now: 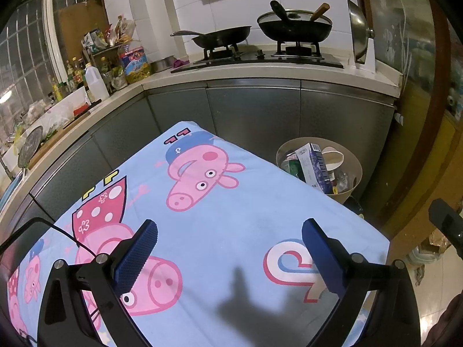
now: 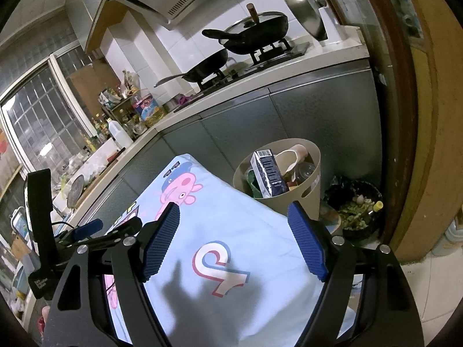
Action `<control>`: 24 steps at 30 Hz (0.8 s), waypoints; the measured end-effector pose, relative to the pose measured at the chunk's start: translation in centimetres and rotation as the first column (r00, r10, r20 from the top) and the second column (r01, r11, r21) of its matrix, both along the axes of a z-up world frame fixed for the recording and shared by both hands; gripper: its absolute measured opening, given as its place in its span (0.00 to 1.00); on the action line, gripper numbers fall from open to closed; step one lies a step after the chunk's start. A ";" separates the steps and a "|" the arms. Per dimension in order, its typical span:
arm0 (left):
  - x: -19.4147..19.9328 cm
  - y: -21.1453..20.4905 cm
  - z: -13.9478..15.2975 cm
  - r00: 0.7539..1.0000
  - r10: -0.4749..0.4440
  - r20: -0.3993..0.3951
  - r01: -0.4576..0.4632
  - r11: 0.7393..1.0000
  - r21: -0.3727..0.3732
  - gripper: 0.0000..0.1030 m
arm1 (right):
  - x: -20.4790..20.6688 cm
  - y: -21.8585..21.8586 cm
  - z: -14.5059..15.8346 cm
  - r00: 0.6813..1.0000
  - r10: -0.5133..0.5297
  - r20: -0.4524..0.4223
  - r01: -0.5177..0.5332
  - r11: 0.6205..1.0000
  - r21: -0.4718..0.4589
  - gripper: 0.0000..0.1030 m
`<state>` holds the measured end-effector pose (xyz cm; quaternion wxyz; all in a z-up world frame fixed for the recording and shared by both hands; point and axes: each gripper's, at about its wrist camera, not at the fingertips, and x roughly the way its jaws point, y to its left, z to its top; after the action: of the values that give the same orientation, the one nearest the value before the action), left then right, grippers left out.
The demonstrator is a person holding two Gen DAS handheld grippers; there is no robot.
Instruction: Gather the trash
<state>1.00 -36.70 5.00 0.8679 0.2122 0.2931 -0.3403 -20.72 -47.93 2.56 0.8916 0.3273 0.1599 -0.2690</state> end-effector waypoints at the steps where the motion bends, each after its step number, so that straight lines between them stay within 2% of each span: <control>1: 0.0 0.0 0.0 1.000 0.002 0.000 -0.002 1.000 0.000 0.97 | 0.0 0.0 0.0 1.000 0.000 0.000 0.000 1.000 0.000 0.73; 24: 0.2 0.2 -0.1 1.000 0.005 -0.004 -0.005 1.000 0.002 0.97 | 0.1 -0.1 0.0 1.000 0.002 0.000 -0.002 1.000 0.003 0.72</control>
<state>1.18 -36.48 4.86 0.8678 0.2118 0.2959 -0.3384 -20.67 -48.05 2.53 0.8915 0.3283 0.1605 -0.2679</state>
